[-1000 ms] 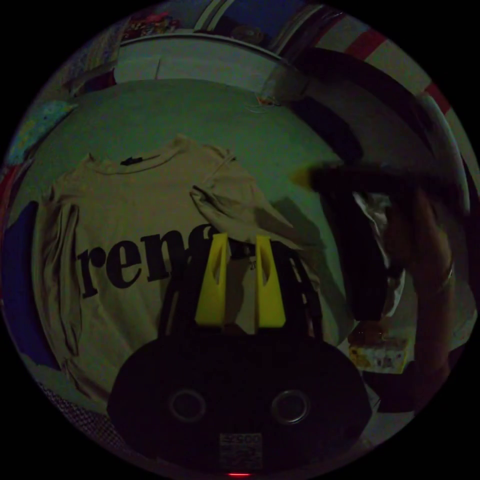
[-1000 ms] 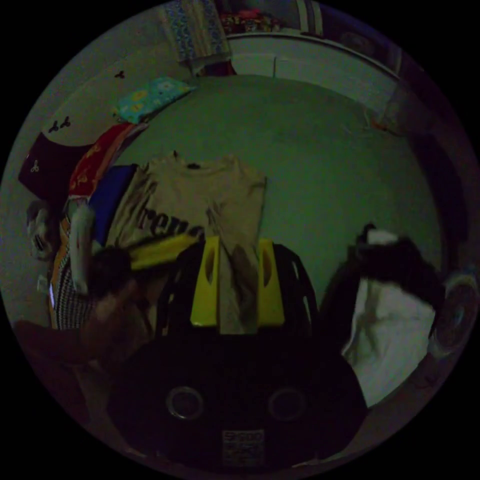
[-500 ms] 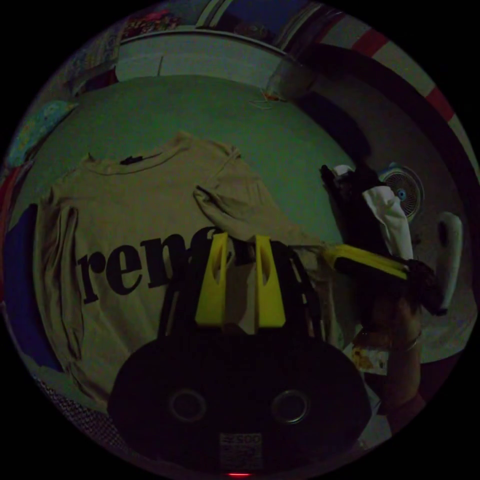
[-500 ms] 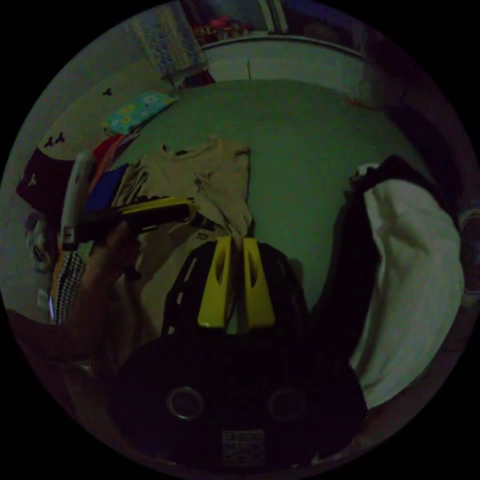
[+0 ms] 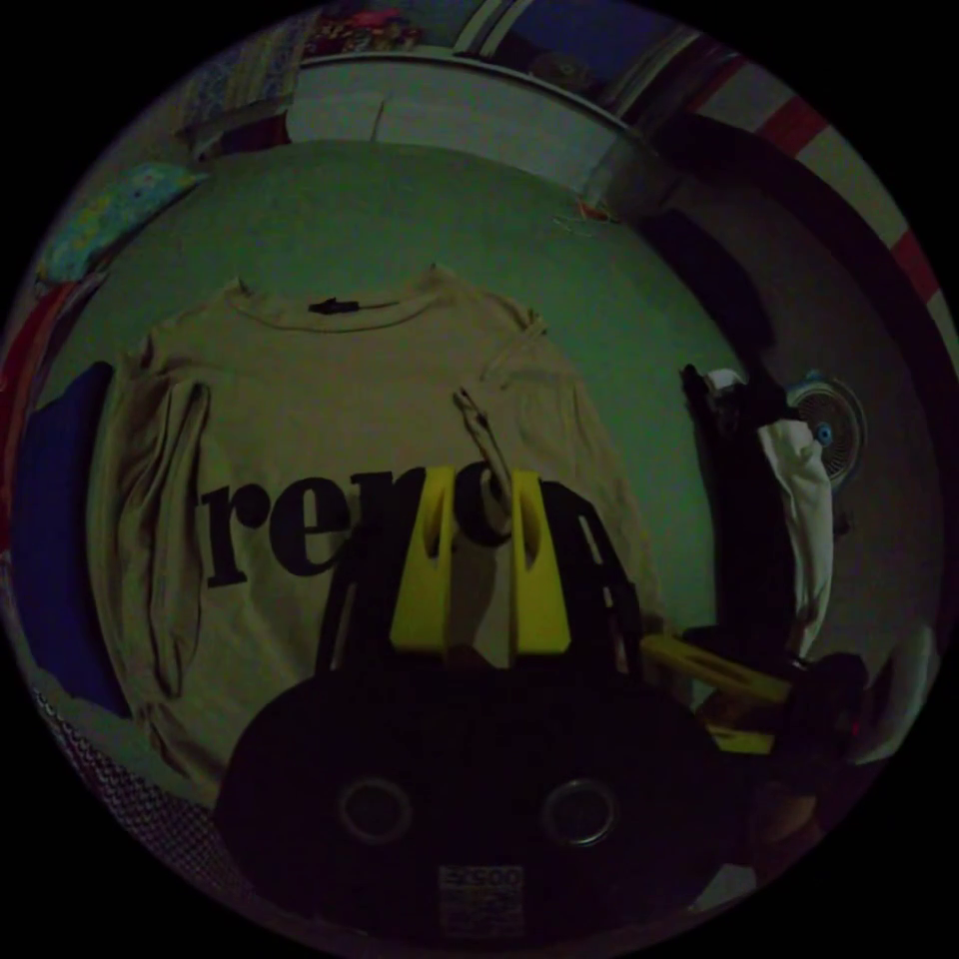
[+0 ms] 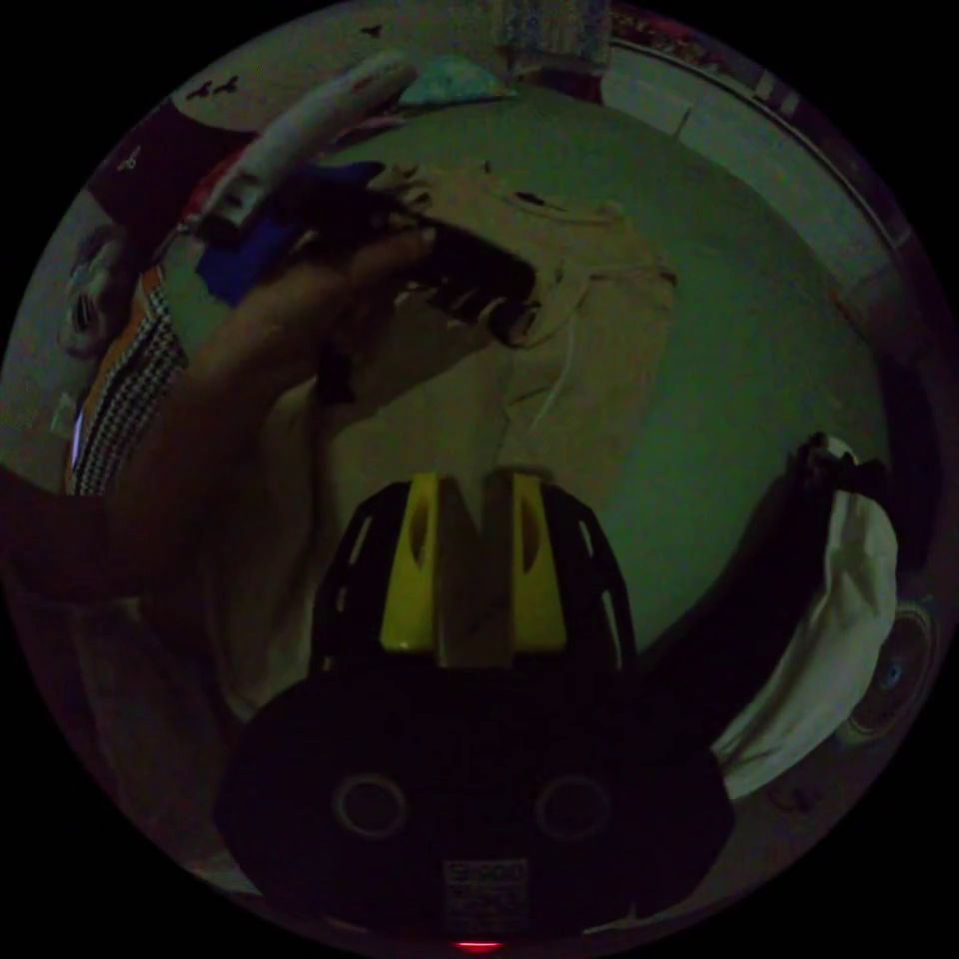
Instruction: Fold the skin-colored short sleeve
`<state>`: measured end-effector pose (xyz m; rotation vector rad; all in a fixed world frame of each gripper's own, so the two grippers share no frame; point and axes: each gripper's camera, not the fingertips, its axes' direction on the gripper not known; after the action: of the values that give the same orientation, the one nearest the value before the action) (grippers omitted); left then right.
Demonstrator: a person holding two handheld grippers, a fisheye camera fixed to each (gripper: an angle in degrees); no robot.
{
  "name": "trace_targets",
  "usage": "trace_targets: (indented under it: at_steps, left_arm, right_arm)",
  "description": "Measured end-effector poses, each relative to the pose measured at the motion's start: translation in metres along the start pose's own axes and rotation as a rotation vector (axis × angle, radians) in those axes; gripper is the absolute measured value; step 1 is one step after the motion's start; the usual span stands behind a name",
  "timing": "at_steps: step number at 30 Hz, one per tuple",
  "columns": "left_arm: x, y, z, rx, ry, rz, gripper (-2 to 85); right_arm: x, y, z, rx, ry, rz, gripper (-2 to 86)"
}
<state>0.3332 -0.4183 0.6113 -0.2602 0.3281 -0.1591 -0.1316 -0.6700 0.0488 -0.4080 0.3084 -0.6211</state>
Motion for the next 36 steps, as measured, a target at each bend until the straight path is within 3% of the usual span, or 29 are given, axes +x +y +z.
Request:
trace_targets:
  at_steps: [4,10,13,16,18,20,27,31,36]
  left_arm:
    - [-0.03,-0.01,-0.013,0.007,-0.008,-0.041,9.4]
    - [-0.074,-0.02,-0.038,0.042,-0.07,-0.087,9.4]
    - [-0.096,-0.025,-0.051,0.051,-0.063,-0.107,9.4]
    - [-0.118,-0.031,-0.062,0.055,-0.045,-0.127,9.3]
    - [-0.131,-0.033,-0.069,0.064,-0.036,-0.141,9.3]
    - [-0.145,-0.036,-0.078,0.073,-0.032,-0.151,9.4]
    - [-0.184,-0.032,-0.123,0.135,-0.046,-0.132,10.1]
    - [-0.232,-0.049,-0.167,0.18,-0.222,-0.071,12.0]
    - [-0.312,-0.094,-0.184,0.107,-0.218,-0.025,17.9]
  right_arm:
    - [0.014,-0.041,-0.008,0.145,0.03,0.042,7.5]
    - [0.02,-0.128,0.057,0.042,0.065,0.06,8.2]
    - [0.023,-0.147,0.088,0.007,0.117,0.106,3.3]
    - [0.033,-0.149,0.079,0.208,0.162,0.259,0.3]
    - [0.041,-0.15,0.078,0.279,0.074,0.299,1.7]
    - [0.044,-0.157,0.087,0.156,-0.039,0.241,3.1]
    - [0.069,-0.129,0.053,0.216,-0.1,0.259,9.1]
    - [0.1,-0.13,0.05,0.238,-0.111,0.319,11.8]
    - [0.137,-0.154,0.078,0.202,-0.19,0.418,13.0]
